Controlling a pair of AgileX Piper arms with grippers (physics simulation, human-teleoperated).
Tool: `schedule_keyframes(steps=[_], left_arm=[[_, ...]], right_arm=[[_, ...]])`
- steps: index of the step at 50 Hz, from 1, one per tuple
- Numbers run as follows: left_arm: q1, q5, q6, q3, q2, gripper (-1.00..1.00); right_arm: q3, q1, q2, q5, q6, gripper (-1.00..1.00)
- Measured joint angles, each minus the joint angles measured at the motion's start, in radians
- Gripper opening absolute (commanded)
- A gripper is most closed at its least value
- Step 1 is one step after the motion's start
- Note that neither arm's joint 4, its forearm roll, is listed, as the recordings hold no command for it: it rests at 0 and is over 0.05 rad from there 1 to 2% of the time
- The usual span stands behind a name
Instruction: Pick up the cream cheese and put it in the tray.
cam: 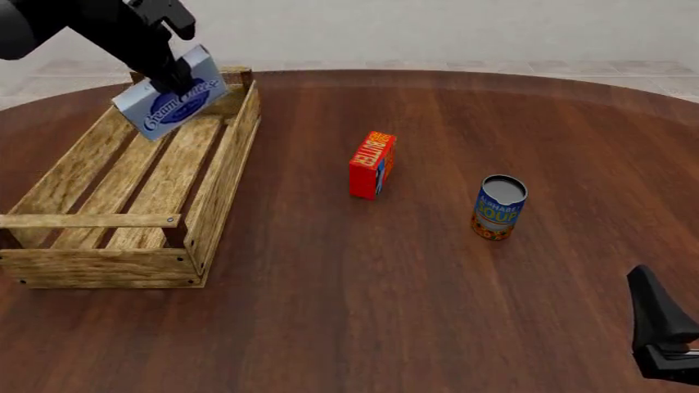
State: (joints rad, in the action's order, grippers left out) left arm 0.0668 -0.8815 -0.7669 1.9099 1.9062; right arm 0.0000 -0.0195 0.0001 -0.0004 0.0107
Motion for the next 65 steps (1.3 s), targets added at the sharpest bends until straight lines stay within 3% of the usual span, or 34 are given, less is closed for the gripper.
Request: schedule_keyframes(steps=[18,39,65], left_arm=[[-0.088,0.073,-0.057,-0.107,0.008,-1.0],[-0.12,0.216,-0.138,-0.267,0.032,-1.0],[-0.144,0.294,-0.188,-0.345,0.067,-1.0]], right_arm=[[0.0,-0.002,0.0,0.001,0.0,1.0],[0.0,0.0,0.0,-0.002,-0.004,1.0],[0.0,0.002,0.0,-0.002,-0.007,1.0]])
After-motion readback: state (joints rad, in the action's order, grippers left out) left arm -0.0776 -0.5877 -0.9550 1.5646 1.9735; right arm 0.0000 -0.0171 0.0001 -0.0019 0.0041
